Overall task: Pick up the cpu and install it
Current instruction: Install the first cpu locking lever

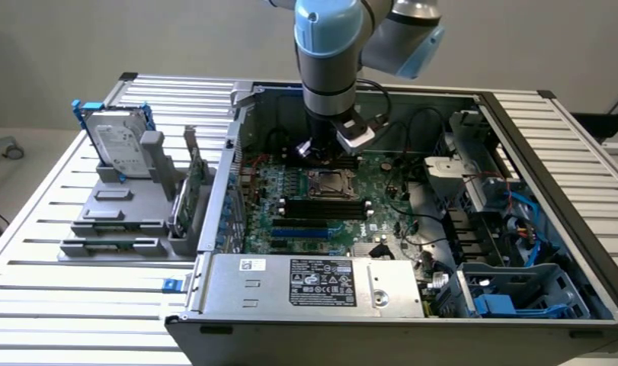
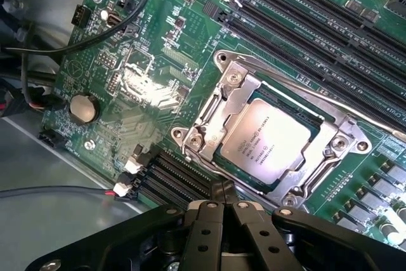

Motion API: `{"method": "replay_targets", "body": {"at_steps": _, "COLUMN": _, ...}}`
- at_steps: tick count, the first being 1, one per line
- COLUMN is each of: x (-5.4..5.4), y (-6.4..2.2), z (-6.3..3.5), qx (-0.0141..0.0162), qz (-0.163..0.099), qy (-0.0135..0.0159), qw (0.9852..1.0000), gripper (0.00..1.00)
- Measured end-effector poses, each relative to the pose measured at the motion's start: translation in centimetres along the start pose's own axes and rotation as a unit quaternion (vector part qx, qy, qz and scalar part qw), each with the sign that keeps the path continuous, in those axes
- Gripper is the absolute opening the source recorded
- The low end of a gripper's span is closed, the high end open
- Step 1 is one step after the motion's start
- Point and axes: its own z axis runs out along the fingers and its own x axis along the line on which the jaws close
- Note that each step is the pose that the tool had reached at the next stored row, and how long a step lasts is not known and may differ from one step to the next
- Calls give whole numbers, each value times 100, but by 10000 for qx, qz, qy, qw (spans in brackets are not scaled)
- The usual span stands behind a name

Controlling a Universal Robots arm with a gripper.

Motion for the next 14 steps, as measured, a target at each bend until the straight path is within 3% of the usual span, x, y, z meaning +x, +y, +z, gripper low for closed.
{"method": "replay_targets", "body": {"at_steps": 14, "x": 55, "y": 33, "z": 9, "qx": 0, "qz": 0, "qy": 0, "qw": 10000, "gripper": 11}}
